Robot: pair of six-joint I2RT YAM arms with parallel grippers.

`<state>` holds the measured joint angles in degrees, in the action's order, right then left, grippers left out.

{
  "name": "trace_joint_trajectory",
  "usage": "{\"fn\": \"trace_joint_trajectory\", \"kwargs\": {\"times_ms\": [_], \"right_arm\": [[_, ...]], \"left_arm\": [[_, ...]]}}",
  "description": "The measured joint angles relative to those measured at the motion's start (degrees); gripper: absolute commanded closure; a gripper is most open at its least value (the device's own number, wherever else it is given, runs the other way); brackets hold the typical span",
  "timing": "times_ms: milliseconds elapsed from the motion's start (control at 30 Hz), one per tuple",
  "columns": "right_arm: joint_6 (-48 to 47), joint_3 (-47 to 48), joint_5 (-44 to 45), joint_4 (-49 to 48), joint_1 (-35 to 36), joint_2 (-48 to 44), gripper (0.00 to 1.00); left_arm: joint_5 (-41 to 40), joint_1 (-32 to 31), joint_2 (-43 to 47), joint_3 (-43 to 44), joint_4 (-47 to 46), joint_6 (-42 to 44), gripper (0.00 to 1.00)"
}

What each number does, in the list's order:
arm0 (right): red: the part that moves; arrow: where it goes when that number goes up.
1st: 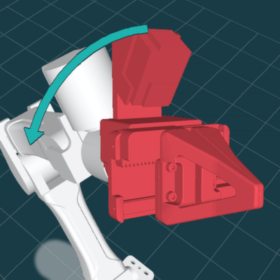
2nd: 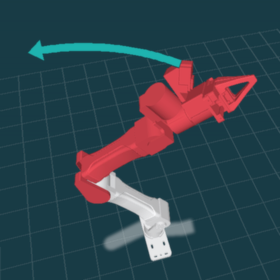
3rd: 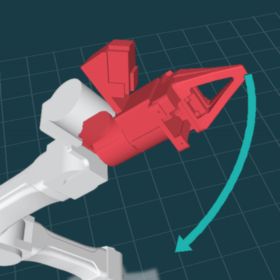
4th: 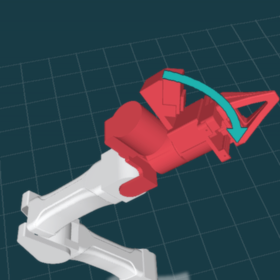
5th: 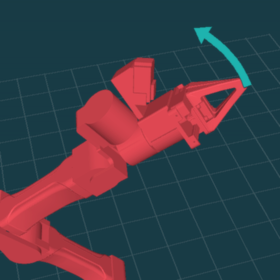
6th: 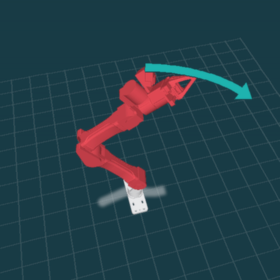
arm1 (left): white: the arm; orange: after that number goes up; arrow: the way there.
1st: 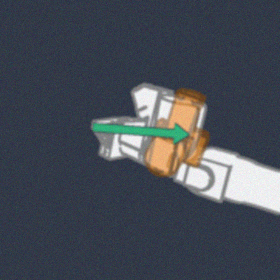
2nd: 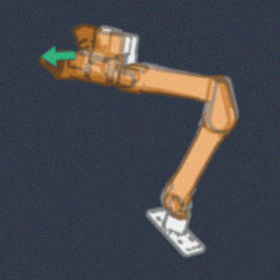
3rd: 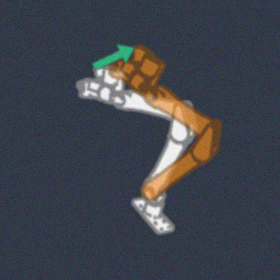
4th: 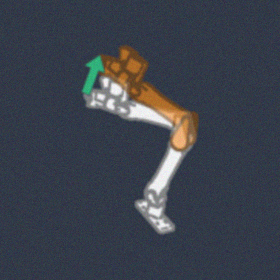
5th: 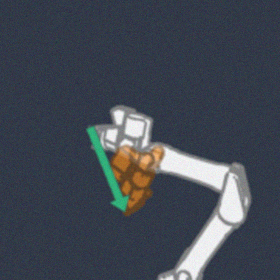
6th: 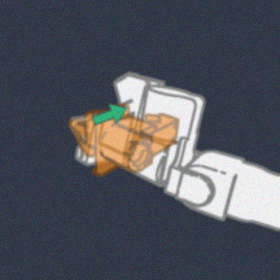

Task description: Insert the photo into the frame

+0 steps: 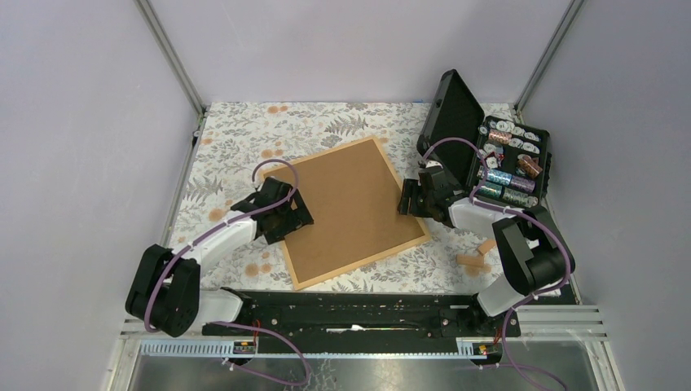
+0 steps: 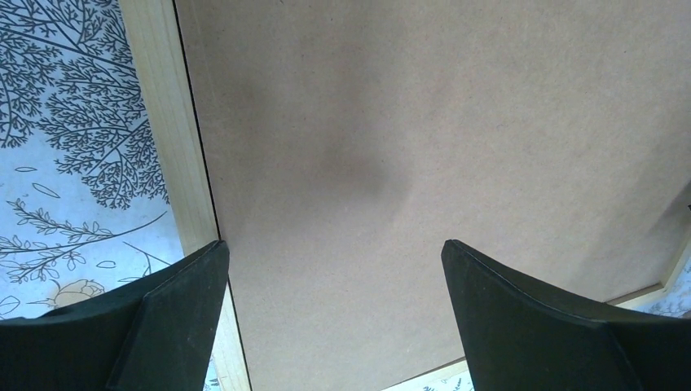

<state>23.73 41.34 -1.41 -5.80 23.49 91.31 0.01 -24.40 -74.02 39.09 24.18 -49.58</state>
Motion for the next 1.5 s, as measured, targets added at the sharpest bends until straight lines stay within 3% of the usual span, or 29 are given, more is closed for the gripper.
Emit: {"fn": "trace_joint_trajectory", "kwargs": {"times_ms": [200, 300, 467, 667, 933, 1067, 1167, 1267, 1500], "right_arm": [[-0.15, 0.0, 0.46, -0.59, 0.0, -0.02, 0.32], [-0.13, 0.0, 0.48, -0.61, 0.0, -0.02, 0.31], [0.02, -0.2, 0.26, -1.29, 0.0, 0.04, 0.32], [3.52, -0.37, -6.84, -6.88, 0.87, 1.7, 0.31], [5.27, -1.18, -9.62, -8.17, 1.09, 1.64, 0.31], [6.14, -1.29, -12.72, -7.76, 2.43, 1.64, 0.31], [6.14, -1.22, -13.38, -6.95, 2.86, 1.44, 0.31], [5.92, -0.9, -13.29, -5.55, 2.89, 1.16, 0.3], [2.91, 1.9, -12.57, 4.33, 3.41, -0.48, 0.15]], "left_arm": [[-1.6, -0.35, -3.93, 3.45, 3.45, -1.33, 0.01], [-3.26, -1.53, -9.6, 9.03, 9.16, -0.94, 0.01], [-9.94, -8.61, -23.74, 22.45, 21.42, 0.02, 0.02], [-6.99, -15.98, -26.23, 24.94, 16.15, -1.75, 0.01], [-2.58, -14.34, -21.99, 22.21, 11.08, -0.76, 0.01], [3.04, -8.11, -15.28, 18.91, 7.96, 1.01, 0.01], [6.8, -0.02, -9.25, 17.31, 7.06, 2.97, 0.01], [9.94, 9.42, -4.57, 16.52, 6.99, 5.9, 0.01], [16.98, 33.18, -0.74, 10.56, 4.28, 8.85, 0.01]]}}
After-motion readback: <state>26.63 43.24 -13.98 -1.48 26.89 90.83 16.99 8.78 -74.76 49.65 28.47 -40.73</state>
